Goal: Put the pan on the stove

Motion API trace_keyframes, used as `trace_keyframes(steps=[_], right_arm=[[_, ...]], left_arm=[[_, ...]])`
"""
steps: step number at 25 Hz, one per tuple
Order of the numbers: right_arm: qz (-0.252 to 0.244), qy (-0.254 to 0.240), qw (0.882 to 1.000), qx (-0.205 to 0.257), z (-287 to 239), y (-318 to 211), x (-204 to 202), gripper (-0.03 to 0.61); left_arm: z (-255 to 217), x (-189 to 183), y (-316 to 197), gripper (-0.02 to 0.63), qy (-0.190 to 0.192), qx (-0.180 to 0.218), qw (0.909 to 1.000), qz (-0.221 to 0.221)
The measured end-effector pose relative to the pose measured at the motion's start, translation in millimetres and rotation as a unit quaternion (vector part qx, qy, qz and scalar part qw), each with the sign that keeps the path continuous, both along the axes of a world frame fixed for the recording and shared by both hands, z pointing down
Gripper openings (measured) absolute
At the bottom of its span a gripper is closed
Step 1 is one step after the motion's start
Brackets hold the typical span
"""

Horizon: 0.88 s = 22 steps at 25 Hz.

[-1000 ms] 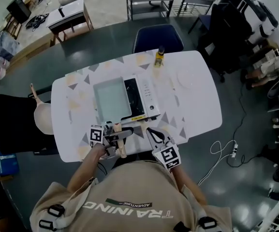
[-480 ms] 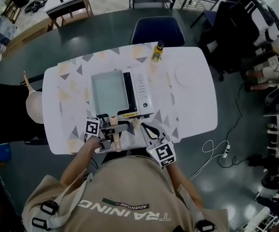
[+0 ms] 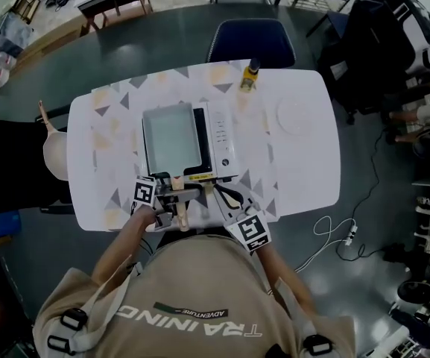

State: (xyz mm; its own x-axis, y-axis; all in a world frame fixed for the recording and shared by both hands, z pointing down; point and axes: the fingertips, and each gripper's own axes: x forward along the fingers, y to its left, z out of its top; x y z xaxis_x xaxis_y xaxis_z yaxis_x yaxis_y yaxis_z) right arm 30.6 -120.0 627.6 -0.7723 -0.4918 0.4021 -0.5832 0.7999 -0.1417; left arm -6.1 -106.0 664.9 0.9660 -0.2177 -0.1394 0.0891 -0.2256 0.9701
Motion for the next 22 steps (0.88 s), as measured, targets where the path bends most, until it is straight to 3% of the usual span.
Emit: trace_keyframes(steps=[10,22], right_arm=[[-0.021,-0.021,0.999,0.014,-8,-8,-13,0.003],[0.053,-0.01,0.997,0.062,-41,-17,18,0.003]], left_arm=[[0,4,0,0.133,0.02,-0.039,0.999,0.002],[-7,5,1,0.133,0.047,-0.065,0.9968,-0.007]])
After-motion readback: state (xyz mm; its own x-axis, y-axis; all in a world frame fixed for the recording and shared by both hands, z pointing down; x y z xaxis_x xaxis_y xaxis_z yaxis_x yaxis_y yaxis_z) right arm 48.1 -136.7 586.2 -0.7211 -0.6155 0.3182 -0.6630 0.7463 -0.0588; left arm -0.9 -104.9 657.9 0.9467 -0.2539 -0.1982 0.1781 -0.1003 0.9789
